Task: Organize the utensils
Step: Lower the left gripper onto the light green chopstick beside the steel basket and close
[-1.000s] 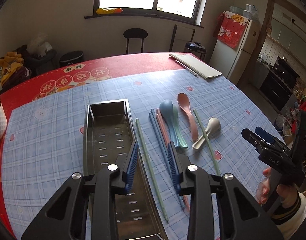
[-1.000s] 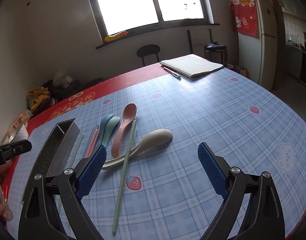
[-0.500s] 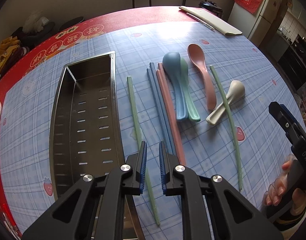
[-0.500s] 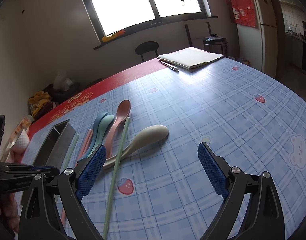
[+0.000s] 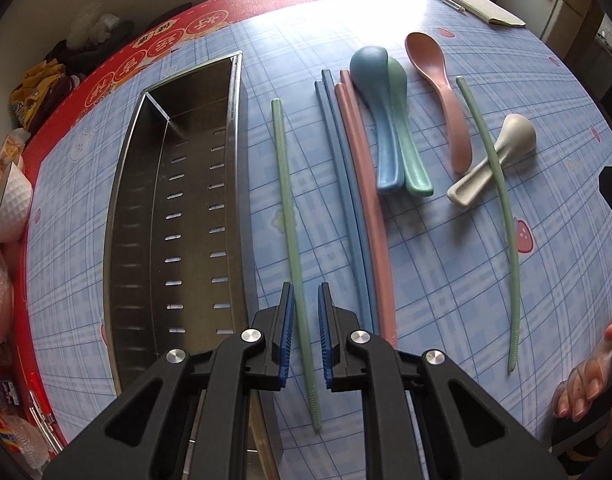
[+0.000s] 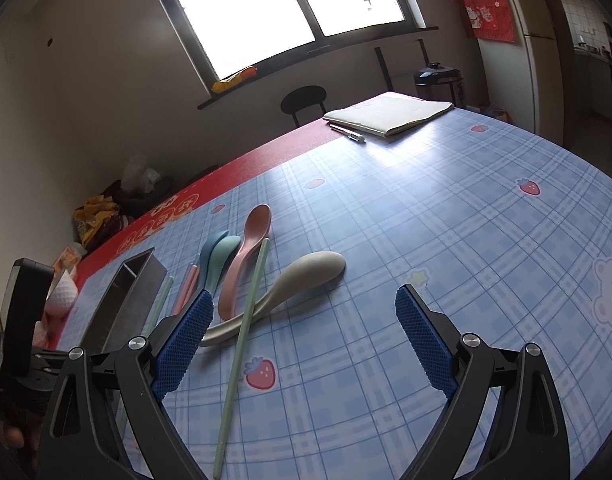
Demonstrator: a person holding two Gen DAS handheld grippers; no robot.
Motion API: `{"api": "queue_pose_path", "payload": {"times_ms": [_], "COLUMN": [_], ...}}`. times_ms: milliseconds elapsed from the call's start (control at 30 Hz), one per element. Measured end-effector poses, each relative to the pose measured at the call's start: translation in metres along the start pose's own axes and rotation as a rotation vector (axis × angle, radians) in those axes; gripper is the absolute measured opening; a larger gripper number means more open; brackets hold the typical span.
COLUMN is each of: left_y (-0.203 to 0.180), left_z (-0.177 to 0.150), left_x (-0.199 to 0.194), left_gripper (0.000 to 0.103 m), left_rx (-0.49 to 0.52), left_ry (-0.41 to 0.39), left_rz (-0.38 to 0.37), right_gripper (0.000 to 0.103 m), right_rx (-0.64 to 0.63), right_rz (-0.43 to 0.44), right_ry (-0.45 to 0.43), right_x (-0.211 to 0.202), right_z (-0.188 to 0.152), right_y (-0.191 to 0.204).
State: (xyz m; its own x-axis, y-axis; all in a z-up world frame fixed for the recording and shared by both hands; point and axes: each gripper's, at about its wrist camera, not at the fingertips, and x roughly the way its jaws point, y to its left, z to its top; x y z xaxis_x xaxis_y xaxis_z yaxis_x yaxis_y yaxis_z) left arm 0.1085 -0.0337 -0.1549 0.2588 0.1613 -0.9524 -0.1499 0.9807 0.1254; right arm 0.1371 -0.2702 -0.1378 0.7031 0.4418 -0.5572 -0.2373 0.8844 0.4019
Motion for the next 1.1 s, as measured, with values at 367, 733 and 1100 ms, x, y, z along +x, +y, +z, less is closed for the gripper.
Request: {"api": "queue_pose_path", "payload": {"times_ms": [367, 733, 1100], "left_y": [-0.012, -0.005, -0.006], "left_z": [-0.003, 0.029, 0.048], "left_x": [-0.003, 0.008, 0.017], "left_gripper": [0.007, 0.007, 0.007], "left_rx": [0.018, -0.007, 0.054], "left_ry": [-0.008, -0.056, -0.103], "left_rz": [-0.038, 0.018, 0.049], "right_gripper": [0.09, 0.09, 0.09], "right_rx": [0.018, 0.031, 0.042], "right_rz": [0.04, 0.042, 0.032], "right_ry": [-0.001, 0.009, 0.021], "right_x": [0.001, 0.004, 0.007], "right_z": [0.0, 0.001, 0.001], "right_y": [-0.005, -0.007, -0.009]}}
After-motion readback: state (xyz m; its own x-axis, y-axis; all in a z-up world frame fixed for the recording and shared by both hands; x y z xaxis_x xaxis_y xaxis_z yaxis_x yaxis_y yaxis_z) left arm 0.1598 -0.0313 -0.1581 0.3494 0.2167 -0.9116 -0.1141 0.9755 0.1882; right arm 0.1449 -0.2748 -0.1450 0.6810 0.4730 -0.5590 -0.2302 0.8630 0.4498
